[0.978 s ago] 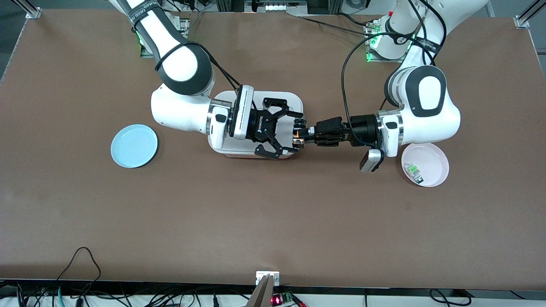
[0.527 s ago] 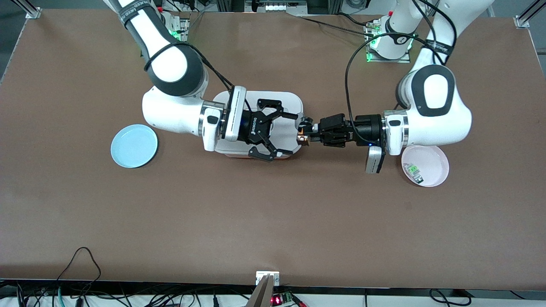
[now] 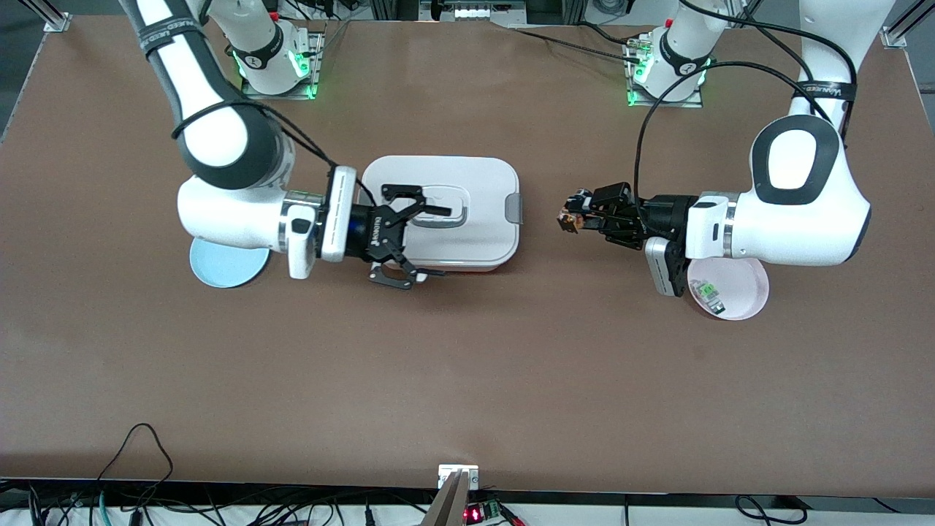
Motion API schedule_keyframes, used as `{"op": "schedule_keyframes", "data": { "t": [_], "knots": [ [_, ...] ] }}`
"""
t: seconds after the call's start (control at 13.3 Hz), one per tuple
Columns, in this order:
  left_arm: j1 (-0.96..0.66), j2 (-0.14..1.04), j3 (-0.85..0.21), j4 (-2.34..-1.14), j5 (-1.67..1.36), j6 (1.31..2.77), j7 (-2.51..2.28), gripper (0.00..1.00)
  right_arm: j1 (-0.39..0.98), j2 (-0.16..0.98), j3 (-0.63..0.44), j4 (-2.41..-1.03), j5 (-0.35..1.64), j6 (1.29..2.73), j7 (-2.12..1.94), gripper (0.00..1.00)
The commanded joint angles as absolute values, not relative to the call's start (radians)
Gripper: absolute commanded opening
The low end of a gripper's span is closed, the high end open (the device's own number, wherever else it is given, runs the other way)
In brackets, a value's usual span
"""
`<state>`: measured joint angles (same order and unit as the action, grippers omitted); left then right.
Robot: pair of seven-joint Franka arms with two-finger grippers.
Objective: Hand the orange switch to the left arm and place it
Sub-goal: 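Open the right gripper and withdraw while the left gripper carries the switch, then lower the switch onto the pink dish with the left gripper and release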
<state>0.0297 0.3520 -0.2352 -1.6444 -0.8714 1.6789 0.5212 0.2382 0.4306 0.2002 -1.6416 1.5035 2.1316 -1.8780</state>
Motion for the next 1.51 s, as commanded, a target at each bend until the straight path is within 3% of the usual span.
{"op": "schedule_keyframes", "data": {
  "t": [0.0, 0.53, 0.9, 1.2, 1.43],
  "knots": [
    [0.054, 0.39, -0.238, -1.595, -0.718, 1.614, 0.587, 0.03, 0.181, 0.379, 0.209, -1.735, 1.429, 2.112, -1.776, 1.0],
    [0.129, 0.439, -0.238, -1.6, -0.298, 1.617, 0.909, 0.03, 0.114, 0.328, 0.209, -1.712, 0.864, 2.151, -0.955, 1.0],
    [0.208, 0.46, -0.236, -1.606, 0.032, 1.696, 1.106, 0.03, 0.114, 0.281, 0.209, -1.713, 0.502, 2.128, -0.43, 1.0],
    [0.251, 0.514, -0.236, -1.624, 0.178, 1.822, 1.261, 0.03, 0.115, 0.247, 0.201, -1.712, 0.182, 2.001, -0.071, 1.0],
    [0.308, 0.555, -0.236, -1.687, 0.181, 1.965, 1.408, 0.0, 0.114, 0.227, 0.163, -1.694, 0.143, 1.867, 0.182, 1.0]
  ]
}}
